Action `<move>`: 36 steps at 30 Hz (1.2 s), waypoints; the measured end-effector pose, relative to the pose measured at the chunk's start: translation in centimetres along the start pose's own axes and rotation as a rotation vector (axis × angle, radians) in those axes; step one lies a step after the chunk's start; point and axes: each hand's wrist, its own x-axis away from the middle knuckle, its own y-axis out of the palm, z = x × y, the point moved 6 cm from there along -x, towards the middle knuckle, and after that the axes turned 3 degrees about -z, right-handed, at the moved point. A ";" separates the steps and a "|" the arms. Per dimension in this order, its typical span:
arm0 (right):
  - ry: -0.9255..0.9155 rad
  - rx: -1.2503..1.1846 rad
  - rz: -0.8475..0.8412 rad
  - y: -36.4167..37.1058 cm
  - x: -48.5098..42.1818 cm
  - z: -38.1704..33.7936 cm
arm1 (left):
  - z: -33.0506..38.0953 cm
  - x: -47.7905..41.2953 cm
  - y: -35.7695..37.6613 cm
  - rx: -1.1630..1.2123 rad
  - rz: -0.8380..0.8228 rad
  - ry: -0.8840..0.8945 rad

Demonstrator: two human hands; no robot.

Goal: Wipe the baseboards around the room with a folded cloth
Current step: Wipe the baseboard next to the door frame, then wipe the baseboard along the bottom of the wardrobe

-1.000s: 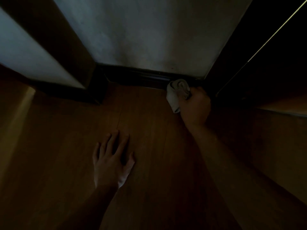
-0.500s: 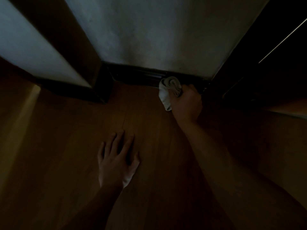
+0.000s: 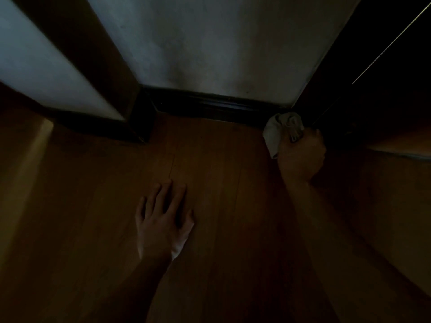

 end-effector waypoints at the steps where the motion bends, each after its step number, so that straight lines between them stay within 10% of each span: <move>1: 0.002 -0.003 0.009 -0.1 0.0 0.1 | 0.0 0.0 0.0 0.002 0.002 0.002; 14: 0.014 0.034 -0.019 -1.3 -0.3 -0.4 | -0.2 -0.2 -0.1 0.016 -0.012 0.016; 22: 0.083 -0.266 -0.121 -9.5 1.3 -0.6 | 2.4 -1.4 -4.7 -0.051 -0.330 0.017; 36: 0.351 -0.938 0.071 -42.0 -1.4 0.7 | 40.5 -6.6 -30.1 -0.189 0.384 1.247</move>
